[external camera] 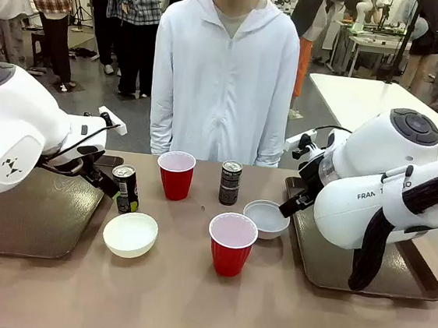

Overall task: Prepare tableware on both trays.
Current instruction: Pick up a Picnic Bowl from the table and place it on a Handle tray.

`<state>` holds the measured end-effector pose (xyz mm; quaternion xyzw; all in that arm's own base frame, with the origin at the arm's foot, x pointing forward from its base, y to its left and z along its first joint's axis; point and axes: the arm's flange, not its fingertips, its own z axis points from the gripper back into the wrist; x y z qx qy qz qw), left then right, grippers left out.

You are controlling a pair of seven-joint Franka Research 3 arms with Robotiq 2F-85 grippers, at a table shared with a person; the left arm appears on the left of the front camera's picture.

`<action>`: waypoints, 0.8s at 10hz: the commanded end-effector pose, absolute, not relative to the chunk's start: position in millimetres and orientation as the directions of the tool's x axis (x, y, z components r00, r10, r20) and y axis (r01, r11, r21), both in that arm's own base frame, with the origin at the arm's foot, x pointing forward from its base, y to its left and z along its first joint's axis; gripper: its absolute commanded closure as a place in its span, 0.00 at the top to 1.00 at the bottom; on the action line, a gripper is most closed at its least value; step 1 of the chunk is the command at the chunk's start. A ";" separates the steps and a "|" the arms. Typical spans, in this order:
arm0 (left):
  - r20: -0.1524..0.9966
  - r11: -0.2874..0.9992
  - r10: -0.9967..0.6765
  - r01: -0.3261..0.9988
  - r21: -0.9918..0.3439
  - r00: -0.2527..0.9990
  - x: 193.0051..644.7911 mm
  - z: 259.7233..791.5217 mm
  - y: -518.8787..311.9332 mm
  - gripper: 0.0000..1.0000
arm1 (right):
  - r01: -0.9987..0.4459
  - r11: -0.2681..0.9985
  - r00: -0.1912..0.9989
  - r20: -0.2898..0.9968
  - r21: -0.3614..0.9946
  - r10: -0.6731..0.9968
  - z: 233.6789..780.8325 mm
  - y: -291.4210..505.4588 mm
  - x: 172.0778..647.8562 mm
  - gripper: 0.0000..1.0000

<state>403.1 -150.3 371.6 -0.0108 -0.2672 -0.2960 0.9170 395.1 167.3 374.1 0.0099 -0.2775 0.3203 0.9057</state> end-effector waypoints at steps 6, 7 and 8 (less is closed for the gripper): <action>0.496 0.824 -0.537 0.549 0.139 0.682 403.0 371.6 -150.4 1.00 | -0.586 0.795 0.641 0.509 -0.160 0.575 374.1 167.3 395.1 1.00; 0.496 0.824 -0.537 0.549 0.139 0.682 403.0 371.6 -150.4 1.00 | -0.586 0.795 0.641 0.509 -0.160 0.575 374.1 167.3 395.1 1.00; 0.496 0.824 -0.537 0.549 0.139 0.682 403.0 371.6 -150.4 1.00 | -0.586 0.795 0.641 0.509 -0.160 0.575 374.1 167.3 395.1 1.00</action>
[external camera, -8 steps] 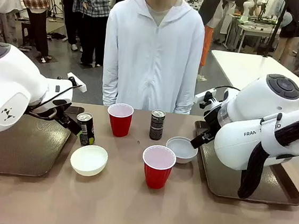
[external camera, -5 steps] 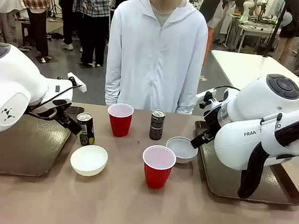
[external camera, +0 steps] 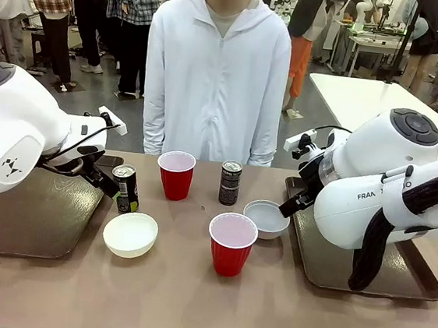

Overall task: Prepare tableware on both trays.
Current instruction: Pick up a Picnic Bowl from the table and place it on a Handle tray.

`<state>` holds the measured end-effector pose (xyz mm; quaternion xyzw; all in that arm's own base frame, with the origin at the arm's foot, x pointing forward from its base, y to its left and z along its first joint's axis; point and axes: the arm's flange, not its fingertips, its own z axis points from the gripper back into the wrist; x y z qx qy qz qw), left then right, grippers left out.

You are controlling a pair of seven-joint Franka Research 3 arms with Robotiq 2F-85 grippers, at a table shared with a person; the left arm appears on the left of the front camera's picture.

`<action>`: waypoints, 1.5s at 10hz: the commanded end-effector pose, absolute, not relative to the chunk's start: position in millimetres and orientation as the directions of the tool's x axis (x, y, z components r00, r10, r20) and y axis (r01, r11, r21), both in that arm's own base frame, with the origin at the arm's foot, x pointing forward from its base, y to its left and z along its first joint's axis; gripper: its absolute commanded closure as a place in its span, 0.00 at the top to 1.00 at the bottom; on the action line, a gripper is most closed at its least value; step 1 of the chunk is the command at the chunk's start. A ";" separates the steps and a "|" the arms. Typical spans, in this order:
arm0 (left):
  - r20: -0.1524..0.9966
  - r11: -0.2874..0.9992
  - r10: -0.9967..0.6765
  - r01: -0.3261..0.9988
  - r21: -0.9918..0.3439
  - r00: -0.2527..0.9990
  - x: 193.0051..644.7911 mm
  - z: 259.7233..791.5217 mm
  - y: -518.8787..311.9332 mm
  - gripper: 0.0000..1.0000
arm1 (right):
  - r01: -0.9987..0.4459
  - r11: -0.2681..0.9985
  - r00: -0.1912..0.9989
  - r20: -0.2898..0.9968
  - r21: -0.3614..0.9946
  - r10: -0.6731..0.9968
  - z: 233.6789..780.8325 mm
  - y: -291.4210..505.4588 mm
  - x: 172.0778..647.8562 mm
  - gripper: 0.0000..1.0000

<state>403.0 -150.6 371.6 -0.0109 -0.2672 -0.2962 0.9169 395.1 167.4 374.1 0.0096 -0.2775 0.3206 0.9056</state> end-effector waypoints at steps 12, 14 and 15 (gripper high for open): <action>0.287 0.757 -0.640 0.649 0.078 0.713 336.1 433.1 -169.5 1.00 | -0.578 0.815 0.792 0.217 -0.034 0.571 438.0 160.7 318.8 1.00; 0.261 0.763 -0.636 0.642 0.071 0.726 317.7 453.4 -163.0 1.00 | -0.559 0.829 0.812 0.185 -0.031 0.554 459.3 151.9 296.4 1.00; 0.322 0.776 -0.550 0.614 -0.145 0.771 343.8 448.0 -148.4 1.00 | -0.526 0.841 0.841 0.218 0.125 0.494 443.5 146.1 326.3 1.00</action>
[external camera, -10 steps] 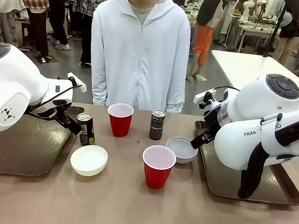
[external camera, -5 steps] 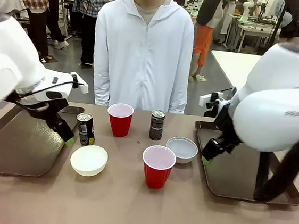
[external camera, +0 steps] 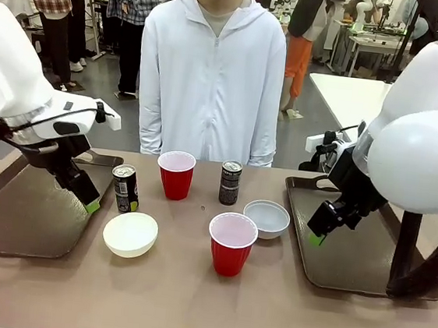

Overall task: Prepare tableware on both trays.
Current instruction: Pick up a Picnic Bowl from the table and place it on a Handle tray.

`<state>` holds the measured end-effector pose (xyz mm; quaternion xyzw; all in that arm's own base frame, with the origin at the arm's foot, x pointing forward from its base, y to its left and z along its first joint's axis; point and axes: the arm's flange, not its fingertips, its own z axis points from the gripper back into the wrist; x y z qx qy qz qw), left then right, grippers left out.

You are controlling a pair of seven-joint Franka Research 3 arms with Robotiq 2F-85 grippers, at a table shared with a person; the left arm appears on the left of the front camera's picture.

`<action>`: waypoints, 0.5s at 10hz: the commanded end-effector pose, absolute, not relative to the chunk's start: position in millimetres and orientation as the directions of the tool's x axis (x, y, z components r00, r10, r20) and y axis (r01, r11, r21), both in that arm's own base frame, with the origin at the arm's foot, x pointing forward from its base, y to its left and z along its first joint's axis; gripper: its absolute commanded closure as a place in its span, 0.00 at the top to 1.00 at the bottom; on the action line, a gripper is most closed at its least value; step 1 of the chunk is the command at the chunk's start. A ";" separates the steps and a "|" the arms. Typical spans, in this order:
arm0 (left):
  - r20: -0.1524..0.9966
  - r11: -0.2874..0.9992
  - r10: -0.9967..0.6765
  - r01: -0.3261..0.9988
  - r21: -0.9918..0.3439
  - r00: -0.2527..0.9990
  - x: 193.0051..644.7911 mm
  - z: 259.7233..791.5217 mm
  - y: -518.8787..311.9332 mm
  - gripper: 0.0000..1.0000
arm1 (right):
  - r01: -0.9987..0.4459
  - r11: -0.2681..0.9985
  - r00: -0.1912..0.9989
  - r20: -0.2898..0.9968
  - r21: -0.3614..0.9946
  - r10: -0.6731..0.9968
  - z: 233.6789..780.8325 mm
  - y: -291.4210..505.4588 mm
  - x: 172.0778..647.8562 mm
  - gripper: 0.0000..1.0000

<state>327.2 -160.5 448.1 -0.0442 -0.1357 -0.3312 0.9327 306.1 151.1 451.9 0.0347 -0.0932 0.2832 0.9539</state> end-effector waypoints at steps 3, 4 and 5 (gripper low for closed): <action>0.450 0.628 -0.294 0.526 -0.573 0.843 361.0 464.6 -78.1 1.00 | -0.344 0.810 0.936 0.238 0.475 0.258 426.5 52.9 337.1 1.00; 0.427 0.598 -0.212 0.463 -0.654 0.879 359.1 460.8 -48.5 1.00 | -0.262 0.782 0.960 0.237 0.565 0.151 422.9 15.5 322.4 1.00; 0.369 0.608 -0.178 0.397 -0.688 0.912 354.8 458.1 -27.3 1.00 | -0.191 0.721 0.977 0.202 0.666 0.072 419.9 -5.7 307.2 1.00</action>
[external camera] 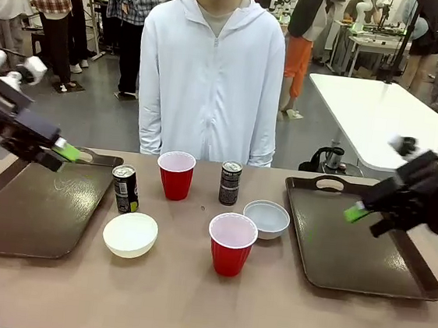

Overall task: Prepare tableware on both trays.
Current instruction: Pick up a Picnic Bowl from the table and place it on a Handle tray.

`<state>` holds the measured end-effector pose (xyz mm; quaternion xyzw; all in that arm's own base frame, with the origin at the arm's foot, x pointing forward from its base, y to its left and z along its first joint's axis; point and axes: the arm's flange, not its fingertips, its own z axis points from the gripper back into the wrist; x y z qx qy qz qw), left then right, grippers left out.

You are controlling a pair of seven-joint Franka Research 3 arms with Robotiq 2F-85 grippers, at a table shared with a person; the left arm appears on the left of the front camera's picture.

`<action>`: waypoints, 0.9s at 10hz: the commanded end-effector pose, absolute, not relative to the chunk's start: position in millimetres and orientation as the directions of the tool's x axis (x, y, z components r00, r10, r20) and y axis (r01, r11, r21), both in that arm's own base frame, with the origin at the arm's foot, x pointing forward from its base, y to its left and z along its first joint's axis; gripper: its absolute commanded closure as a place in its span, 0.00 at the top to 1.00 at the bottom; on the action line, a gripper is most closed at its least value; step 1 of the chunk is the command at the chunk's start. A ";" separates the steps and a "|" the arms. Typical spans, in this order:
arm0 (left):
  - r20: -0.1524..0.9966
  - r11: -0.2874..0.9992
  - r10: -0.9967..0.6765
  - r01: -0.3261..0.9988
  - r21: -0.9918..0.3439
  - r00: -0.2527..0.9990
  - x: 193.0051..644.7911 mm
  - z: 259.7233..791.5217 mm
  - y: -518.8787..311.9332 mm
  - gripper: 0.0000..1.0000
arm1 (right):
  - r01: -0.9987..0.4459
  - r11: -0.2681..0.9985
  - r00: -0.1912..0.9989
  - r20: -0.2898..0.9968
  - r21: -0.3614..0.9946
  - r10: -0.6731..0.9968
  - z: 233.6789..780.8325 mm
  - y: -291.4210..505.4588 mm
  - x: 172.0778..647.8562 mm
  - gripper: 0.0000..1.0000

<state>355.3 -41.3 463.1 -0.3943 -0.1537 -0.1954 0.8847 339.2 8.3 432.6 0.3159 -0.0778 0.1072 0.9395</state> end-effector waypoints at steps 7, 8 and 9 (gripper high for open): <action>0.224 0.606 0.032 0.159 -0.779 0.974 325.4 425.0 50.4 1.00 | -0.126 0.625 0.980 0.195 0.770 -0.042 422.0 -77.1 244.5 1.00; 0.226 0.617 0.045 0.151 -0.773 0.973 320.8 427.7 54.5 1.00 | -0.122 0.622 0.981 0.190 0.773 -0.044 419.8 -77.5 243.8 1.00; 0.225 0.619 0.060 0.141 -0.773 0.973 318.7 428.1 57.0 1.00 | -0.137 0.614 0.981 0.193 0.778 -0.025 416.8 -76.7 244.6 1.00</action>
